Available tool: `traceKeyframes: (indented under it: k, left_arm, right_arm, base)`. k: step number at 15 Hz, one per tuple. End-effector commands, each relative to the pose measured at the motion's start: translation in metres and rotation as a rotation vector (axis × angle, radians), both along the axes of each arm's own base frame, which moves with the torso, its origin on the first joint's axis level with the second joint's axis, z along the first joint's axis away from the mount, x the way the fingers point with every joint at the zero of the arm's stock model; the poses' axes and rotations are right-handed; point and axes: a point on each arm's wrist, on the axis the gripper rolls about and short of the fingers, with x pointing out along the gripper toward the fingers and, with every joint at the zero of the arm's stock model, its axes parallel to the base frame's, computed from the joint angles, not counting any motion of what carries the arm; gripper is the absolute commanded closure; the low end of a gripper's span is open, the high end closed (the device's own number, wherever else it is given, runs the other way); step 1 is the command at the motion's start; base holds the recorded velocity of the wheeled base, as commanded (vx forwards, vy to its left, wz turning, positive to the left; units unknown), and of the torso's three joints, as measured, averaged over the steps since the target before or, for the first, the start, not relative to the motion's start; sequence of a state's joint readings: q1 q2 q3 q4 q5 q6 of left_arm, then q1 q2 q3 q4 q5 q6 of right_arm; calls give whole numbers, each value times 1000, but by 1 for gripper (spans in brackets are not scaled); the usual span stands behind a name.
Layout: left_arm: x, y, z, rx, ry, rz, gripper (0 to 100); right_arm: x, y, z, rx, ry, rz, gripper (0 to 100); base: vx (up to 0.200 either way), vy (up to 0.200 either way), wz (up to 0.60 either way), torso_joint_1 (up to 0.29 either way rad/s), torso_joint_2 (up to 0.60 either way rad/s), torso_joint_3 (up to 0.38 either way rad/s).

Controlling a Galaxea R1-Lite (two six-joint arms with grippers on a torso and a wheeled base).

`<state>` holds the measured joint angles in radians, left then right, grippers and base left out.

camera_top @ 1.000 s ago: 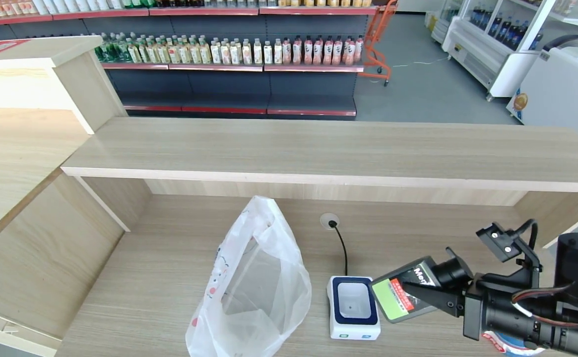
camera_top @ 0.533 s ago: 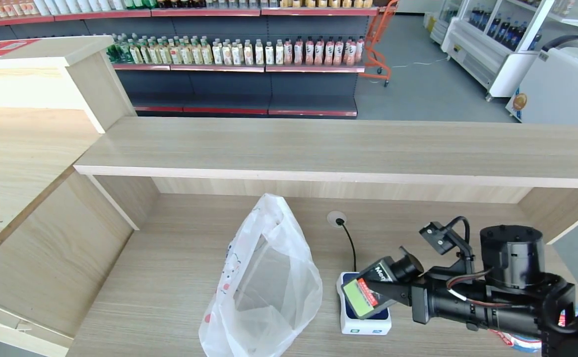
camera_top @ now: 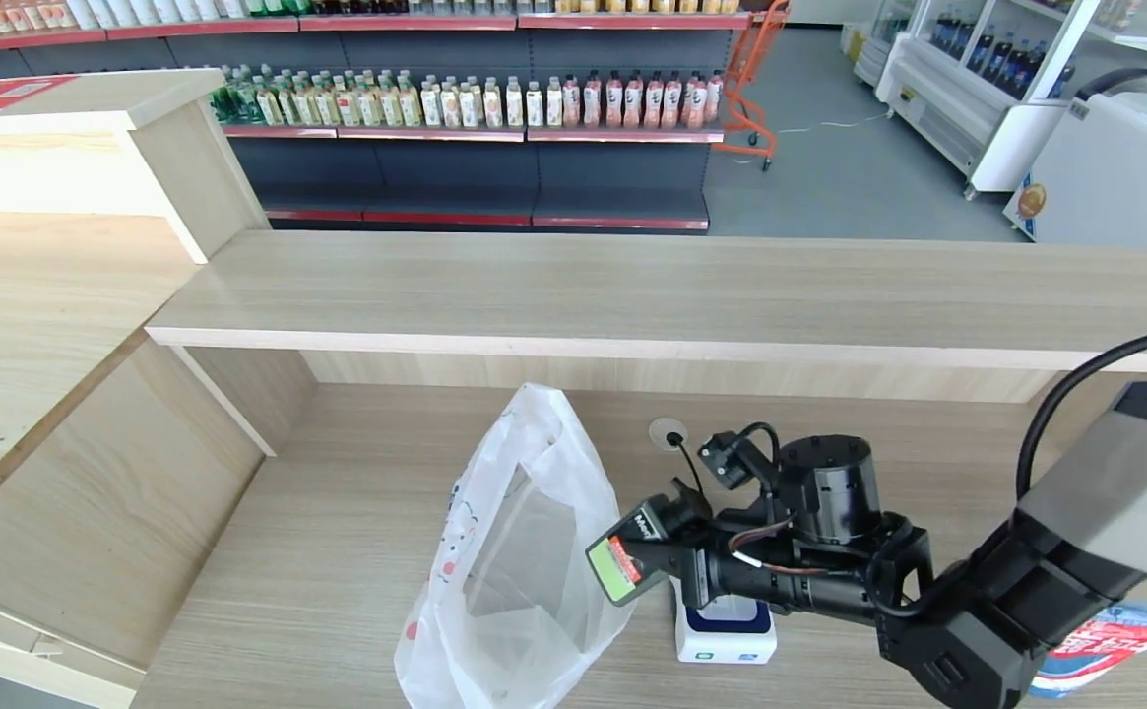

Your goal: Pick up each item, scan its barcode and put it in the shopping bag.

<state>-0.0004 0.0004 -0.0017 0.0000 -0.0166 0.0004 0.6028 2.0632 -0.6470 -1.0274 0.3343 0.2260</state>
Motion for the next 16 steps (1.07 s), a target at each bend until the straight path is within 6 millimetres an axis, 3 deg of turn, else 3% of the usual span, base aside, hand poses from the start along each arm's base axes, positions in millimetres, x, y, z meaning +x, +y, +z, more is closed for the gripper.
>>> traceKeyframes:
  k: [1, 6, 9, 12, 16]
  left_arm:
    - [0, 0, 0, 0, 0, 0, 0]
    - [0, 0, 0, 0, 0, 0, 0]
    - [0, 0, 0, 0, 0, 0, 0]
    - [0, 0, 0, 0, 0, 0, 0]
    - [0, 0, 0, 0, 0, 0, 0]
  right_arm:
    - [15, 27, -24, -69, -55, 41, 100]
    - [41, 65, -43, -180, -306, 162, 100]
    - [46, 81, -52, -211, -384, 209, 100]
    - [49, 88, -65, -248, -427, 240, 100]
    - [54, 92, -65, -243, -444, 239, 100]
  base:
    - [0, 0, 0, 0, 0, 0]
    - [0, 0, 0, 0, 0, 0]
    - [0, 0, 0, 0, 0, 0]
    - [0, 0, 0, 0, 0, 0]
    - [0, 0, 0, 0, 0, 0]
